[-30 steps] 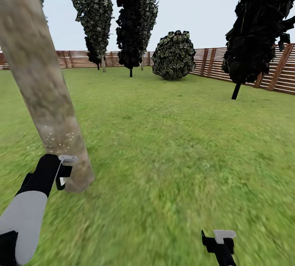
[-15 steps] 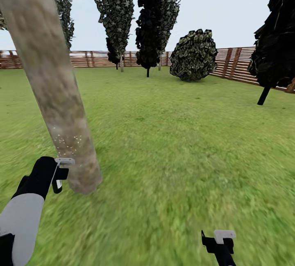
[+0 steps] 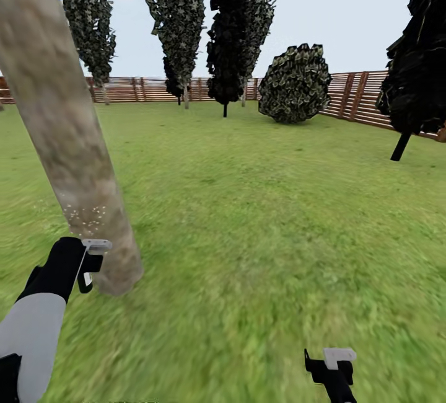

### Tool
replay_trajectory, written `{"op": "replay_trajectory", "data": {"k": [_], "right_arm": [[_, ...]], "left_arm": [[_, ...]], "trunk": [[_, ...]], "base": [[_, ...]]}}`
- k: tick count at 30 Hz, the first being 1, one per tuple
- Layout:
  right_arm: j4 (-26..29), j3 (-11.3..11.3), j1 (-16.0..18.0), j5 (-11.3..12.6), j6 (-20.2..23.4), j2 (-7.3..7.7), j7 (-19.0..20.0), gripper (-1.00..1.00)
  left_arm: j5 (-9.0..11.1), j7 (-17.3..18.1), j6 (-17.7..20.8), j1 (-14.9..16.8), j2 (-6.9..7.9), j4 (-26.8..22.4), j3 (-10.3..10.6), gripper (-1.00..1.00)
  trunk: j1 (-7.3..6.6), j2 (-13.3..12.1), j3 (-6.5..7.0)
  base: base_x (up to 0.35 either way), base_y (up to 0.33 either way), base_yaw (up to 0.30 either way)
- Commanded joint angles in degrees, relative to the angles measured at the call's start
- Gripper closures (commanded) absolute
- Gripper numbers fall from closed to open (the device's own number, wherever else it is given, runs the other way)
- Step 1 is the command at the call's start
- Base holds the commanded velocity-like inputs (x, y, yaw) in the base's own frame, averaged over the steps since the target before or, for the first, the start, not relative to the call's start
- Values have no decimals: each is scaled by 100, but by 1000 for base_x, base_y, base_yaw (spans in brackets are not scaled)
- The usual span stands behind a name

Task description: In the garden, pick up the pesticide atomizer on the floor and spray pesticide onto both trees until each tree trunk is fully covered.

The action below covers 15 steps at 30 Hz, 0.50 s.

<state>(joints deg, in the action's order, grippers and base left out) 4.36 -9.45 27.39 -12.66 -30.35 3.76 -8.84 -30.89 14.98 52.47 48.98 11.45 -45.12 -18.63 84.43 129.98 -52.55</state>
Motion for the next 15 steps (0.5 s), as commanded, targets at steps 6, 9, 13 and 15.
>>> {"op": "replay_trajectory", "data": {"k": [6, 9, 13, 15], "right_arm": [[-5, -39, 3, -61, -15, 0, -21, -100], [-5, -39, 3, -61, -15, 0, -21, -100], [-5, -39, 3, -61, -15, 8, -21, -100], [-5, -39, 3, -61, -15, 10, -22, -100]], "left_arm": [[-57, -87, 17, -4, -2, 1, -43, 100], [-41, -160, 10, -63, -38, 3, -37, 100], [-35, -170, 8, -97, -70, 3, -39, 100], [-32, -171, 8, -106, -72, 3, -43, 100]], "trunk": [[-1, 2, -6], [-1, 2, -6], [-1, 2, -6], [-1, 2, -6]], "base": [[128, -264, 266], [192, -235, 276], [202, -230, 53], [203, -230, 6]]}}
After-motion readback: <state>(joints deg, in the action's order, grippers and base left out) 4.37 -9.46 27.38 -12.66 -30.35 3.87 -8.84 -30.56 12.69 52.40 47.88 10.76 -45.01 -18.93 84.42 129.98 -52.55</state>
